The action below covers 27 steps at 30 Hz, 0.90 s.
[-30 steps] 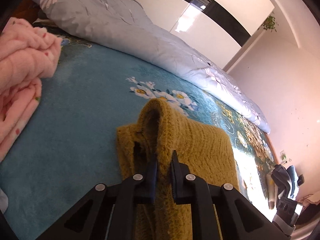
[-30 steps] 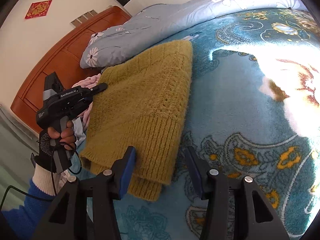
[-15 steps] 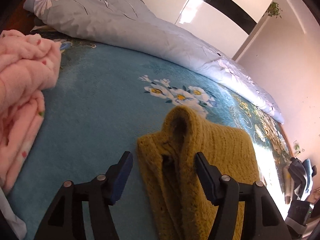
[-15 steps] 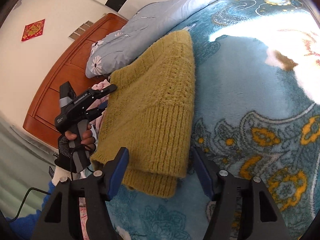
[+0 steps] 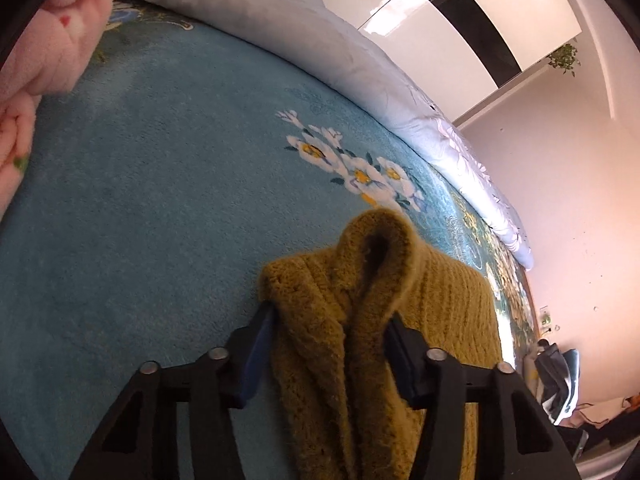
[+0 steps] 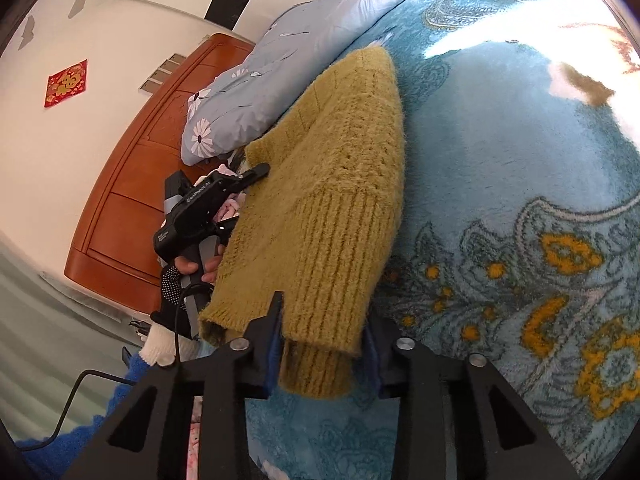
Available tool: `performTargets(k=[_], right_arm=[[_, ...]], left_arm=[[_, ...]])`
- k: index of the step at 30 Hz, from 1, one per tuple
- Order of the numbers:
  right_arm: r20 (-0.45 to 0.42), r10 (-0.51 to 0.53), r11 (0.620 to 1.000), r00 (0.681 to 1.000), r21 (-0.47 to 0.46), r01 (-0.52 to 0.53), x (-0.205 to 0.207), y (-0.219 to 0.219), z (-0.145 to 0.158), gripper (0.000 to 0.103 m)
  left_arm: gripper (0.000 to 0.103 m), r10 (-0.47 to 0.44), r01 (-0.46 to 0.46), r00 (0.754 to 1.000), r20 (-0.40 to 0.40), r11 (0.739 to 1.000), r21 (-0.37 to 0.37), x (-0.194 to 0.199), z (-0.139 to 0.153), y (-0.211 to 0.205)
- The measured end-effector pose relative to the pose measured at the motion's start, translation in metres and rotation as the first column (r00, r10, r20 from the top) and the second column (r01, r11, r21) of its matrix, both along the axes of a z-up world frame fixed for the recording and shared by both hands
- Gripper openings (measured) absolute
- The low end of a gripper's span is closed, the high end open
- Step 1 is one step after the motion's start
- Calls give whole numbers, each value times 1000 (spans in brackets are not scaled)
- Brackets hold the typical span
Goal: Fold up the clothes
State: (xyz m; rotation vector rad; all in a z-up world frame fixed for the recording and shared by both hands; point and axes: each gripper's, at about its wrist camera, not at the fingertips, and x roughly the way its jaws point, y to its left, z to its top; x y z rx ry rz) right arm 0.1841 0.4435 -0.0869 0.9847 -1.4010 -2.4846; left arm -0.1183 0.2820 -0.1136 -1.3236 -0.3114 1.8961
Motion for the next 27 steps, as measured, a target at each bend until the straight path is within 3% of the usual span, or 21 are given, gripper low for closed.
performTargets(k=[3, 7, 12, 15, 17, 20, 22, 23, 25, 27], right_arm=[[-33, 32, 999, 999, -3, -32, -8, 16, 14, 28], [-39, 72, 997, 997, 19, -72, -13, 57, 38, 28], [95, 111, 991, 989, 66, -118, -22, 124, 39, 28], [170, 125, 987, 977, 81, -141, -27, 155, 33, 28], [194, 125, 987, 973, 79, -143, -27, 156, 24, 28], [161, 71, 992, 984, 90, -86, -8, 144, 25, 31], [137, 33, 994, 990, 97, -47, 5, 135, 26, 49], [125, 14, 995, 992, 100, -27, 12, 131, 27, 53], [101, -24, 994, 995, 106, 13, 25, 123, 28, 58], [77, -62, 992, 995, 110, 54, 38, 115, 29, 64]], left_arm=[[28, 16, -18, 999, -38, 999, -32, 13, 14, 1], [23, 20, -21, 999, -44, 999, -26, 43, 32, -8], [20, -12, 12, 1000, -14, 999, 38, 114, 34, -20], [20, 3, -3, 999, -50, 1000, 14, 129, 26, -20], [21, 7, -6, 1000, -25, 1000, 27, 125, 22, -21], [29, 2, -1, 1000, -9, 998, 63, 119, 27, -28], [32, -9, 11, 999, -33, 998, 57, 117, 32, -30], [34, -23, 26, 998, -53, 998, 55, 117, 37, -31], [44, -43, 48, 995, -93, 997, 58, 118, 46, -33], [66, -45, 54, 989, -143, 997, 63, 116, 58, -35]])
